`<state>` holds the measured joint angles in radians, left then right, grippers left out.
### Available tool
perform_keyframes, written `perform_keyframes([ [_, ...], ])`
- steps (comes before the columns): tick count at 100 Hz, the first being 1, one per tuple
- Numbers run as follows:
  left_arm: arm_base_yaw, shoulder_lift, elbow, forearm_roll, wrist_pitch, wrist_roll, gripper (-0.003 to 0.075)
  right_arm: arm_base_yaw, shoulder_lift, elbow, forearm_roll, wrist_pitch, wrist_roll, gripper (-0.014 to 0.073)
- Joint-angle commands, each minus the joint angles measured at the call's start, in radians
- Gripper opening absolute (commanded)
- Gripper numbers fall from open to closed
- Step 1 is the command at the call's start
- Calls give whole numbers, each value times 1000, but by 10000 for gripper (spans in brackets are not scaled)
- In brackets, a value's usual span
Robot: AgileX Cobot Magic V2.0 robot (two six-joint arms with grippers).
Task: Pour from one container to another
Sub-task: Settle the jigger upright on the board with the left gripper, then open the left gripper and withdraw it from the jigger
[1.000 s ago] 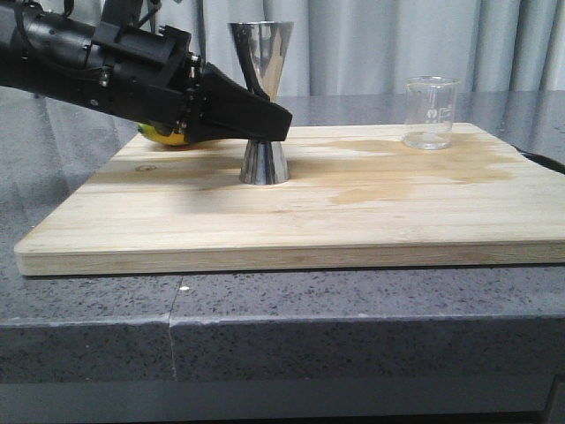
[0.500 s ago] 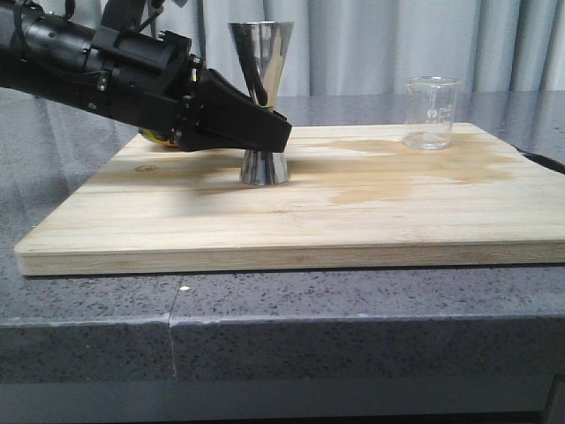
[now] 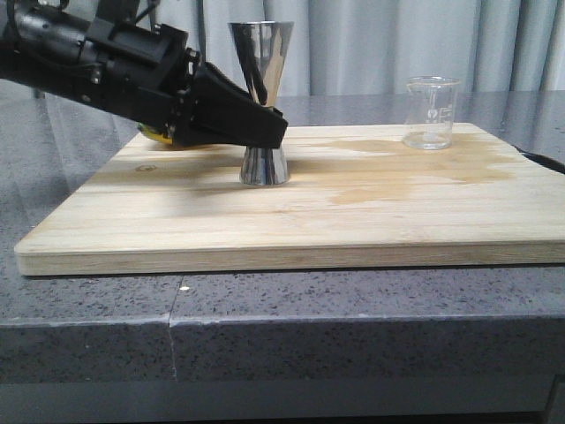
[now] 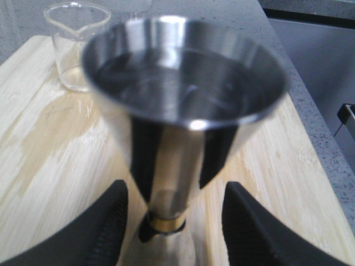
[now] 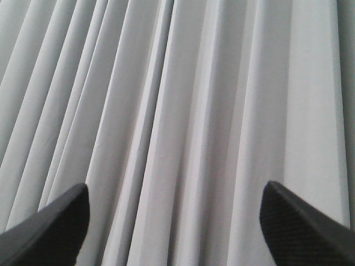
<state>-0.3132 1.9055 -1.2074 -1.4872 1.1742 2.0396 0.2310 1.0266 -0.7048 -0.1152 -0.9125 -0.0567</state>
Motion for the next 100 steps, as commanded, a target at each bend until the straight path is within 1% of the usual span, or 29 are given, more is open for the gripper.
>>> perform_keyframes([
  [1,2,-75,-19,-53,97,-11,362,-4,-23,-23,1,-55,-8,562],
  [41,2,-99,-19,-17,89,-31,362,-4,-23,-23,1,-55,-8,562],
  [63,12,-99,-19,-13,62,-31,362,-4,-23,-23,1,-55,-8,562],
  [100,51,-99,-19,-11,102,-49,362,-4,-23,-23,1,-55,-8,562],
])
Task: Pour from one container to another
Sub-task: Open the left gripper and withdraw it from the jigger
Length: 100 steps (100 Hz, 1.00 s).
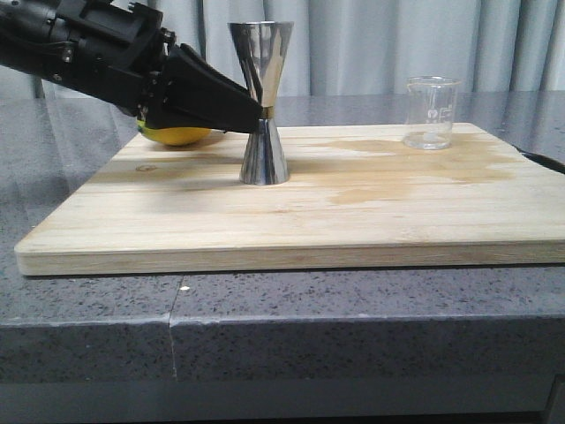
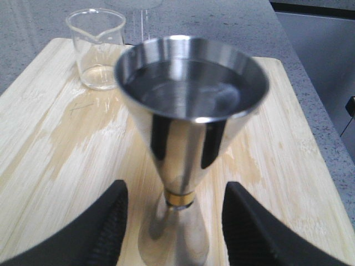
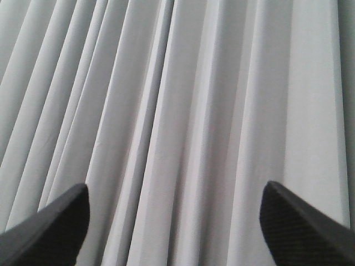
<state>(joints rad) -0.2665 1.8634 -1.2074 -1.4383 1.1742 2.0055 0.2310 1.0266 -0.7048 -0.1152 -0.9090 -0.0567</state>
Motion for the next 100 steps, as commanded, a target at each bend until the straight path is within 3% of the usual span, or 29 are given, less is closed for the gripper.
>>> perform_keyframes([
  [1,6,-57,-19,-60,102,-15,362,-4,-23,-23,1,-58,-8,562],
  [64,16,-126,-19,56,84,-62,362,-4,-23,-23,1,-58,-8,562],
  [100,158,-229,-19,86,82,-103,362,-4,-23,-23,1,-58,-8,562],
])
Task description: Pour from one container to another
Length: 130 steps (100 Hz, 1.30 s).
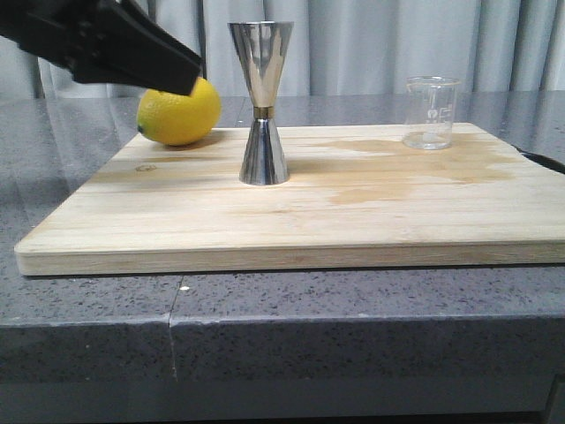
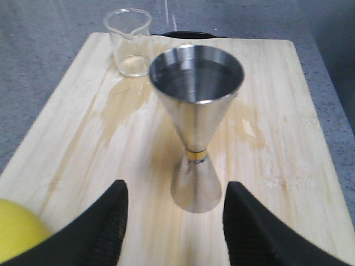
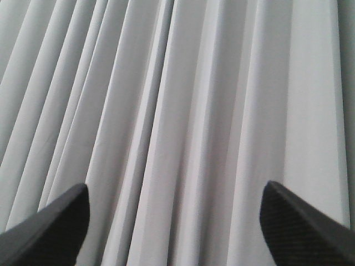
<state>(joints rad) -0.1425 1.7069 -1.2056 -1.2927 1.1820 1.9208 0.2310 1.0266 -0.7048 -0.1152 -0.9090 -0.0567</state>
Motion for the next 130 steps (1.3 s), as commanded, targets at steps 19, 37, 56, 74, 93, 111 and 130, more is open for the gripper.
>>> perform_keyframes([
  [19,112,-164,-21,-94,97,-55,356,-6,-23,-23,4,-45,-47,562],
  [37,169,-301,-50,-181,79,-143,356,-6,-61,-23,133,26,-226,562],
  [56,252,-515,-89,-233,-164,-305,356,-6,-165,-23,307,192,-406,562],
  [74,382,-761,-84,-199,-617,-506,332,-6,-285,-23,489,312,-623,562],
  [93,449,-1027,39,-202,-865,-524,271,-6,-374,-23,777,382,-902,562],
  [111,448,-1252,291,-222,-884,-557,261,-6,-440,-16,957,509,-1099,562],
  [130,448,-1421,622,-232,-921,-576,262,-6,-596,75,963,631,-1125,562],
])
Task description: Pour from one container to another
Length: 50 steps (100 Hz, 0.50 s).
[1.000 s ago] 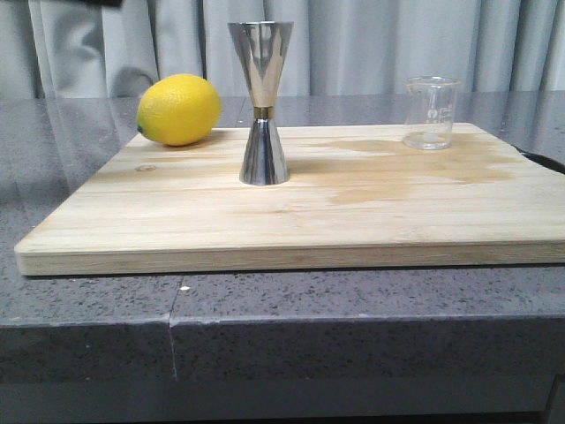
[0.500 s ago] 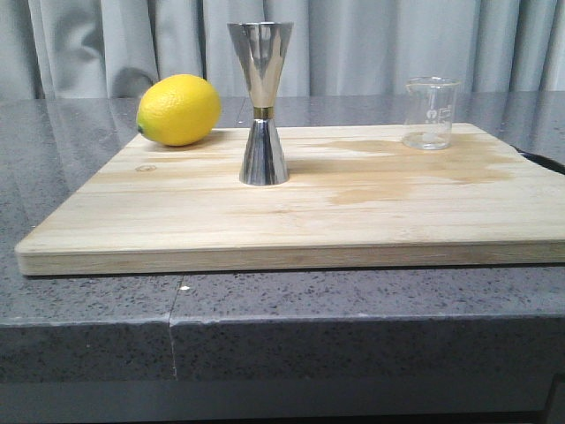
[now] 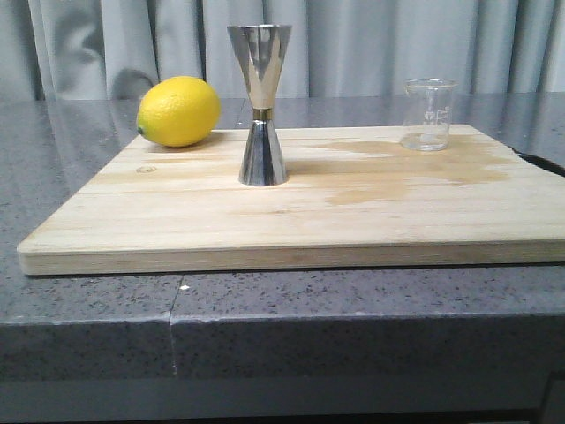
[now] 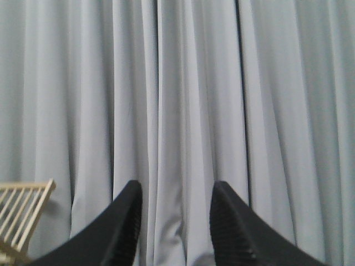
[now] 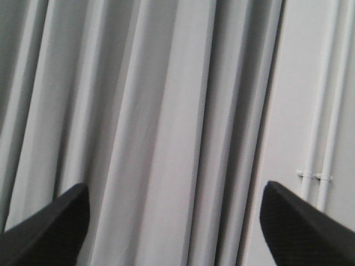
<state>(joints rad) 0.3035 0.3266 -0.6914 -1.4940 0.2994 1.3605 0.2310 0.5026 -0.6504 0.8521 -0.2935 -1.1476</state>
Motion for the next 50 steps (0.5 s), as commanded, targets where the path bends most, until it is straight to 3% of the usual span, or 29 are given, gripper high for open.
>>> perform_keyframes([
  [1,2,-49,120,-31,-42,-16,262,-6,-80,26,-4,17,-36,562],
  [15,2,-112,316,-34,-46,-16,262,-6,-248,148,-4,22,-50,553],
  [27,-2,-119,412,-63,-52,-16,262,-6,-385,242,-3,34,-50,477],
  [34,-16,-119,439,-96,-56,-16,262,-6,-437,288,-3,40,-50,391],
  [50,-63,-119,446,-165,-56,-16,225,-6,-467,358,-3,41,-50,100],
])
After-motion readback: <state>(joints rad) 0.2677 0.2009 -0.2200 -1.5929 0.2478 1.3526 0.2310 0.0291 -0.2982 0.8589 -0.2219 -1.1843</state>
